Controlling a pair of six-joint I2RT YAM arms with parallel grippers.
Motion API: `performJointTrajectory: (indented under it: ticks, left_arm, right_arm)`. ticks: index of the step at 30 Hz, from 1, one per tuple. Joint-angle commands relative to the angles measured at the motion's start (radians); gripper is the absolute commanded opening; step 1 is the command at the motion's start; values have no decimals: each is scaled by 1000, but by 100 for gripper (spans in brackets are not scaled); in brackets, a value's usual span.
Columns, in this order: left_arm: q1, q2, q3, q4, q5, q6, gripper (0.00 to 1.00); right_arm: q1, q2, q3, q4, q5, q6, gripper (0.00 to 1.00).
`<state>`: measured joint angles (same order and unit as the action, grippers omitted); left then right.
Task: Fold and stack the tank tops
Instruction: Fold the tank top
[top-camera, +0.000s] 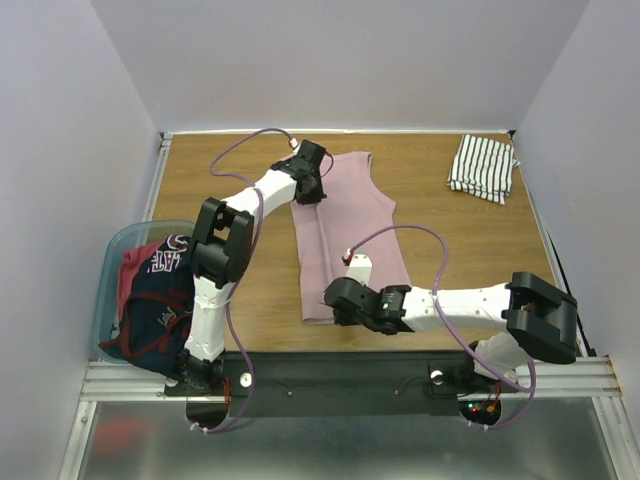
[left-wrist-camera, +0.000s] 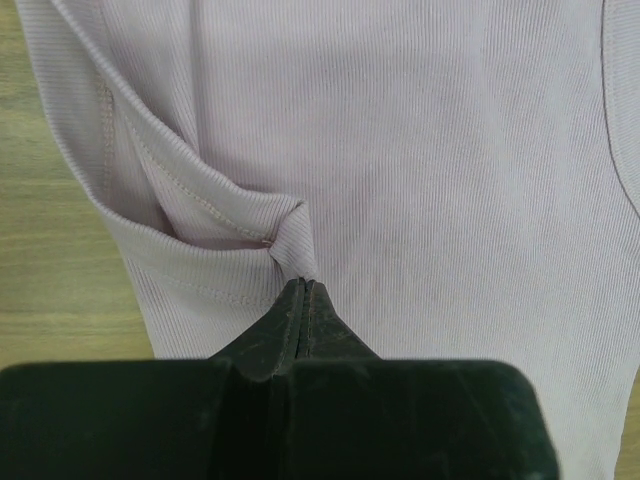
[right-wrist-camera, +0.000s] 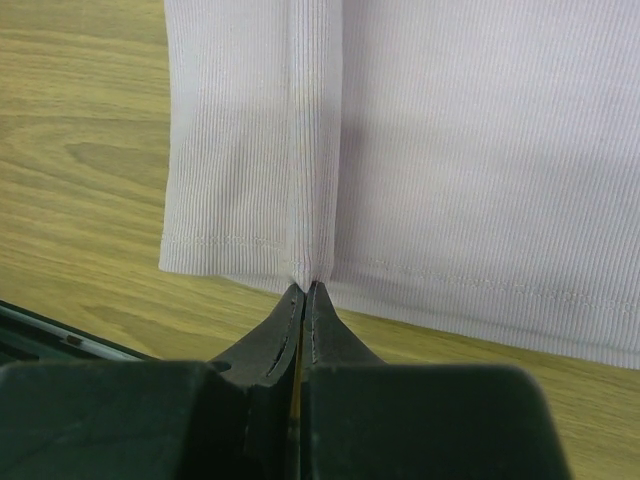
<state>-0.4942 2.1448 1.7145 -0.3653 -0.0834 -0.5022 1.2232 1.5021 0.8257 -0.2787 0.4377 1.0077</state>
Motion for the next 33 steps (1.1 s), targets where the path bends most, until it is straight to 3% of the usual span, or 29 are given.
performJointTrajectory:
  ticks: [1,10,12,15,16,18,19,22,25,27,28,33]
  left_arm:
    - [-18,1,69,17,-27,1,0]
    - [-50,35,70,20,-27,24,0]
    - [-55,30,53,32,-29,30,4]
    - [-58,12,10,67,-23,30,18]
    - [-60,6,1,75,-18,28,26]
    - [-58,-5,-25,103,-4,33,32]
    - [-60,-17,-32,111,2,33,36]
    - [-60,-40,-56,141,16,36,40]
    - [-60,-63,-65,152,22,33,41]
    - [-60,-82,-79,167,30,22,41]
    - [-60,-107,-85,192,36,19,41]
    - [-63,-201,-130,267,79,-22,41]
  right_arm:
    - [-2,-52,-33,26,26,48,0]
    - [-2,-82,-100,26,29,86,1]
    - [-2,-89,-108,26,26,91,3]
    - [-2,-118,-126,26,18,94,11]
    - [-2,-132,-132,24,18,94,19]
    - [-2,-184,-143,21,21,86,30]
    - [-2,-230,-143,16,27,69,41]
    - [-2,-290,-113,-31,55,36,59]
    - [-8,-330,-45,-100,127,2,63]
    - [-92,-327,-7,-134,115,-56,62]
    - [-211,-316,19,-132,70,-85,60]
    - [-511,-209,160,-126,-111,-322,59]
